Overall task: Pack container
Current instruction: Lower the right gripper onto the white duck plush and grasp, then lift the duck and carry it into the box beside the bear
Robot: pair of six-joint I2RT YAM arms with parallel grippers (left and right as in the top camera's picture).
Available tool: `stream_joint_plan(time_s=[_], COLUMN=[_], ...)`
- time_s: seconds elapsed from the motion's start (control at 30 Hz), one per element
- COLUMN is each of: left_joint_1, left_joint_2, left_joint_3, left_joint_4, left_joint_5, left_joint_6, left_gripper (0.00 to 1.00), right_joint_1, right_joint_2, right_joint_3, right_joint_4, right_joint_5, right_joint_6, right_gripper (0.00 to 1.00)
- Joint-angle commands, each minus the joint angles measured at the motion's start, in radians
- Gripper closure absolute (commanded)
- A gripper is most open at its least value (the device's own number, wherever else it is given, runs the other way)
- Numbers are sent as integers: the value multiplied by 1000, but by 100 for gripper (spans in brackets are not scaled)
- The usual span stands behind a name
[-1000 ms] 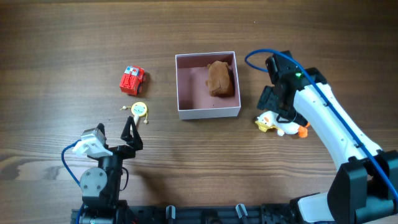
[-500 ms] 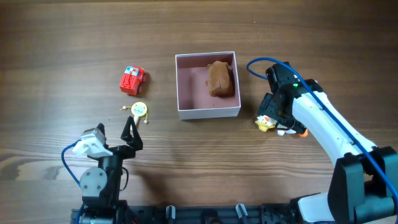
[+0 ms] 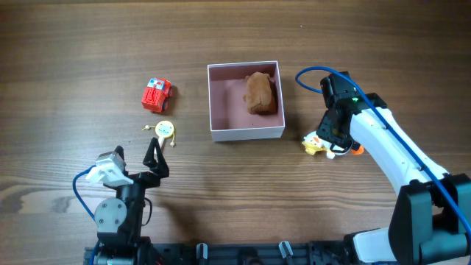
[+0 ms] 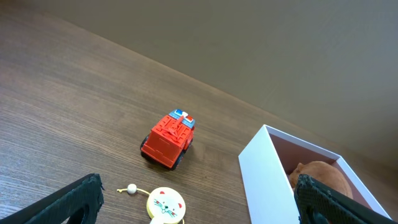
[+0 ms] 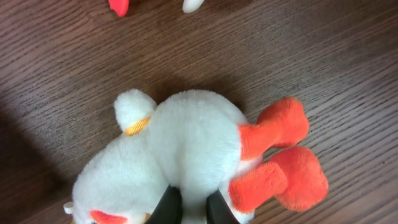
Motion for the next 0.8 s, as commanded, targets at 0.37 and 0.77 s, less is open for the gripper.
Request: stream_joint_plan(time_s=[0.37, 0.77], left_joint_1=[8, 8], left_joint_2=[-3, -3], left_joint_3=[-5, -5], left_joint_4=[5, 5], left_joint_5=[-6, -6], left_joint_6=[19, 19], left_gripper=[0, 0], right_joint_1=[-2, 5], right_joint_2=[-118, -376], right_joint_3=[129, 268], right_joint_4=[-86, -94], right_joint_5=[58, -177], right_joint_6=[-59, -101], right_gripper=[96, 96])
